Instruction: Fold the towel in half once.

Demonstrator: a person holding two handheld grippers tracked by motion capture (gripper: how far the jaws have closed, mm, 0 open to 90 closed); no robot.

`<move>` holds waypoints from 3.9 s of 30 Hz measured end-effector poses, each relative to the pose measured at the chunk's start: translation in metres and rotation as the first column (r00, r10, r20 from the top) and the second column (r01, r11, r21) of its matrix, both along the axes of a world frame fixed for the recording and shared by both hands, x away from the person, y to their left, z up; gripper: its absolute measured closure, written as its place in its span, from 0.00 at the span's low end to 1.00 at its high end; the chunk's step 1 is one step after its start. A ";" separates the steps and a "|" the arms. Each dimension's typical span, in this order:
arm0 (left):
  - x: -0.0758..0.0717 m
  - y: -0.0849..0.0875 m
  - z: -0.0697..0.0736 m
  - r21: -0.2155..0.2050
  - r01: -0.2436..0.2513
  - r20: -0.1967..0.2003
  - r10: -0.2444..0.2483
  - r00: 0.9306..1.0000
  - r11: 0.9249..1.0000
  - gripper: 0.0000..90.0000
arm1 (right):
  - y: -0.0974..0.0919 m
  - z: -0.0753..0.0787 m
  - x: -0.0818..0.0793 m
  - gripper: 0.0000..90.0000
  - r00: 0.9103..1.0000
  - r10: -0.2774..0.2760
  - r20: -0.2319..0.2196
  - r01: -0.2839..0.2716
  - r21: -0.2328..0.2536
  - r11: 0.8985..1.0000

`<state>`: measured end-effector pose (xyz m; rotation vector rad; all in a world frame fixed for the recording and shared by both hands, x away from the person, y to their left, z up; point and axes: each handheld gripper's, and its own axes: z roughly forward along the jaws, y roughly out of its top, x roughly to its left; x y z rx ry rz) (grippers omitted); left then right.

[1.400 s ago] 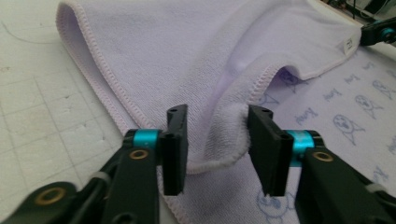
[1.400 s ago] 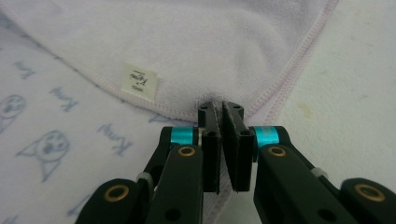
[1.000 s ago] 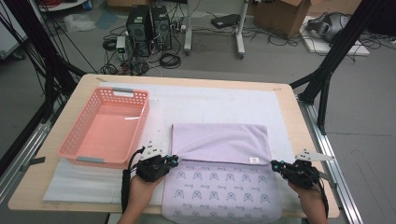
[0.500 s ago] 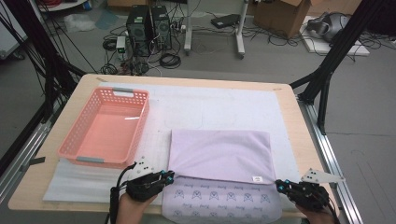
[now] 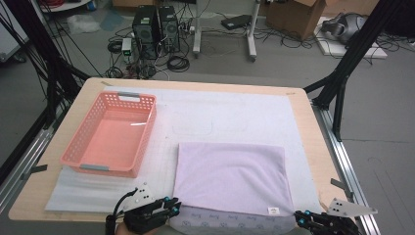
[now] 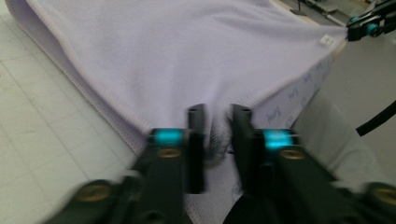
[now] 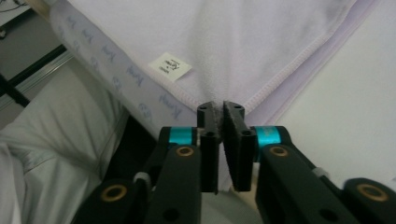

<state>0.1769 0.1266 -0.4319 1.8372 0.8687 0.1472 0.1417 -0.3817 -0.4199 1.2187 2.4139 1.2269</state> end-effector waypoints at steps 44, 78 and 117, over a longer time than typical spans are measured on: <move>0.176 -0.026 -0.004 0.193 -0.265 0.050 0.261 0.964 0.945 0.96 | 0.020 -0.010 0.191 0.96 0.981 -0.150 0.126 0.161 -0.079 0.984; 0.253 -0.025 0.028 0.064 -0.374 0.045 0.371 0.927 0.925 0.53 | 0.038 0.023 0.282 0.65 0.920 -0.322 0.222 0.335 -0.019 0.942; 0.113 -0.003 -0.020 0.067 -0.180 -0.061 0.184 0.981 0.981 0.58 | 0.027 -0.021 0.127 0.71 0.986 -0.140 0.090 0.147 -0.071 0.987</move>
